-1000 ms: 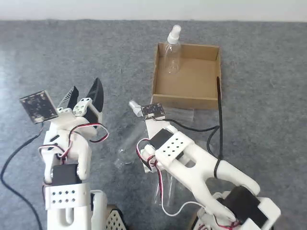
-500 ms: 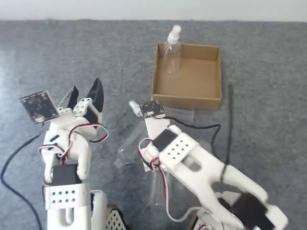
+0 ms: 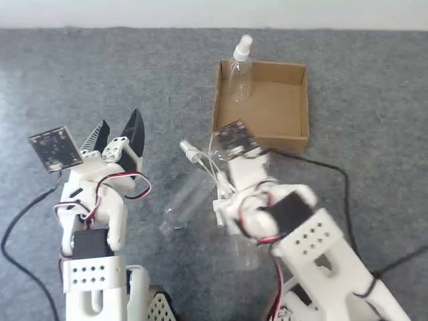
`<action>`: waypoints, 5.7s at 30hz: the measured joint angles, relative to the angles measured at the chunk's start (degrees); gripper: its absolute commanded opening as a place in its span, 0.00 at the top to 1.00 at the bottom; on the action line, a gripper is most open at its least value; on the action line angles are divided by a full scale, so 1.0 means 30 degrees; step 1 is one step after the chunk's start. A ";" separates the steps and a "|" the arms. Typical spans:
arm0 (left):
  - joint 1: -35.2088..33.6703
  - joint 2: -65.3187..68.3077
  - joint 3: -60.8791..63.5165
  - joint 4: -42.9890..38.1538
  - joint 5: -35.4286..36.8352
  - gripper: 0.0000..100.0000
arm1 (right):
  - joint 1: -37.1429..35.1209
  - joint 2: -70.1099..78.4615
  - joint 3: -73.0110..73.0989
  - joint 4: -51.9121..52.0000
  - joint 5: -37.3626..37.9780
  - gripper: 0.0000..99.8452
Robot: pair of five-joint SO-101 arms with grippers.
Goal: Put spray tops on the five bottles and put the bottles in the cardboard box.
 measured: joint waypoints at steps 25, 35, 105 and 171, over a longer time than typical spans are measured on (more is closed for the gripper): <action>0.0000 0.0029 0.0674 -0.1289 0.0000 0.78 | 1.4154 -0.0410 0.1172 0.0791 1.2806 0.90; 0.0000 0.0029 0.0674 -0.1348 0.0000 0.78 | 1.4418 0.4190 0.2227 -0.2989 1.3216 0.90; 0.0000 0.0029 0.0674 -0.1348 0.0000 0.78 | 1.1253 0.7092 0.3458 -0.5275 0.6359 0.76; 0.0000 0.0029 0.0674 -0.1348 0.0000 0.78 | 0.8234 -1.0139 0.3458 -0.0264 0.1905 0.90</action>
